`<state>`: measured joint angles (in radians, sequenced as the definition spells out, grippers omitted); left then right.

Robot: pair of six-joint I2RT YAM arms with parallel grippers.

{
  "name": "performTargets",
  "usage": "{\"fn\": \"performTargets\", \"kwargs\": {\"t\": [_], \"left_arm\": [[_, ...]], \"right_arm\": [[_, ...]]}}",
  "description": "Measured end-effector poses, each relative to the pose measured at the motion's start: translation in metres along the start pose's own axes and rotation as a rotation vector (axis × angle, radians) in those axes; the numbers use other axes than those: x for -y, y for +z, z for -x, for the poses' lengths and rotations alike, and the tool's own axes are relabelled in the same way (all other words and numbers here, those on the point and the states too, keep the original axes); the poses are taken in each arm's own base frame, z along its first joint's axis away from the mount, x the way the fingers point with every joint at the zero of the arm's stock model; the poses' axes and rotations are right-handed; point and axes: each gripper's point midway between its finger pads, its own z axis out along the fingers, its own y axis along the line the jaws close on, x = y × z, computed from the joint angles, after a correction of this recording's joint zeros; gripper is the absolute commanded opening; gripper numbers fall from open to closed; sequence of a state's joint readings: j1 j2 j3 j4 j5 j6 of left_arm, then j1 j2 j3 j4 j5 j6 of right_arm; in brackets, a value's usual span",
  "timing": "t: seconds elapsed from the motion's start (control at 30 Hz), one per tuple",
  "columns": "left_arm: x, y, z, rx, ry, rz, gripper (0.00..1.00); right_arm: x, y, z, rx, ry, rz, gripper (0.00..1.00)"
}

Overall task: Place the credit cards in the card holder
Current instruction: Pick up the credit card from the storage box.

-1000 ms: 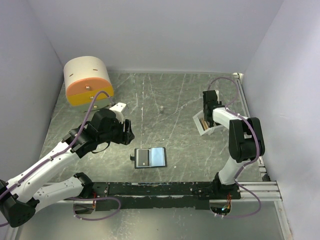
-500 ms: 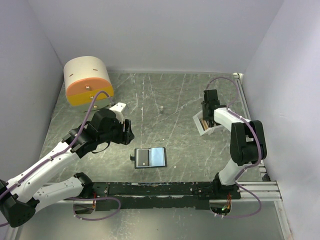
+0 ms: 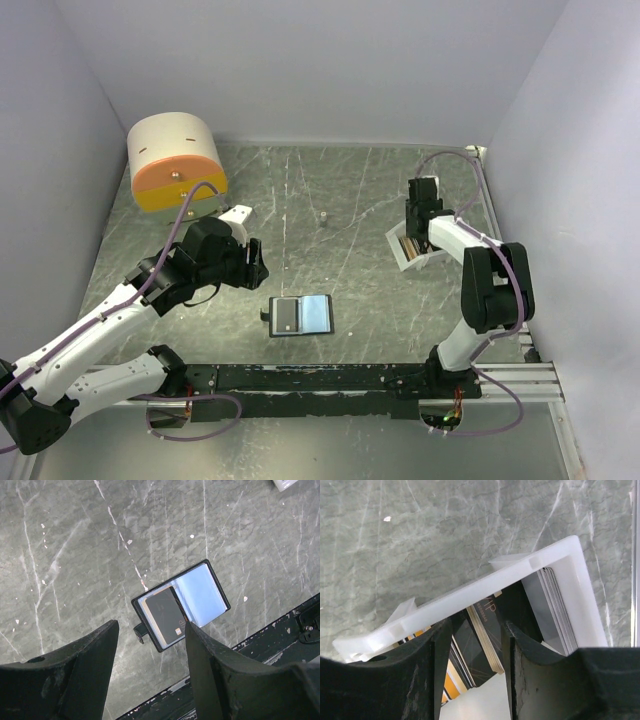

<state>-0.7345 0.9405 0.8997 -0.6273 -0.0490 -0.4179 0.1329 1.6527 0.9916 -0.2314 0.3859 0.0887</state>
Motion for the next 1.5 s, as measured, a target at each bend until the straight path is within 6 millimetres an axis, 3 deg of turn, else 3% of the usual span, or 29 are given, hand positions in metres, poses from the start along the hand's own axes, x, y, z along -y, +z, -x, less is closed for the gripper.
{"fn": "performTargets", "kwargs": {"t": [0.2,0.4,0.67,1.33,1.5], "left_arm": [[0.000,0.000,0.000,0.000,0.000,0.001,0.66],[0.000,0.000,0.000,0.000,0.000,0.001,0.66],[-0.001,-0.001,0.001,0.003,-0.001,0.002,0.66],[-0.001,-0.002,0.002,0.008,-0.003,0.002,0.66],[-0.001,-0.002,0.002,0.009,-0.003,0.002,0.66]], "right_arm": [[-0.006,0.016,-0.018,-0.044,-0.017,0.001,0.36],[-0.006,0.016,-0.013,-0.028,-0.014,0.013,0.13],[-0.013,0.006,-0.009,-0.008,-0.006,0.074,0.00],[0.003,-0.021,0.012,0.018,0.003,0.020,0.00],[0.010,-0.025,0.010,0.007,-0.006,-0.019,0.00]]}}
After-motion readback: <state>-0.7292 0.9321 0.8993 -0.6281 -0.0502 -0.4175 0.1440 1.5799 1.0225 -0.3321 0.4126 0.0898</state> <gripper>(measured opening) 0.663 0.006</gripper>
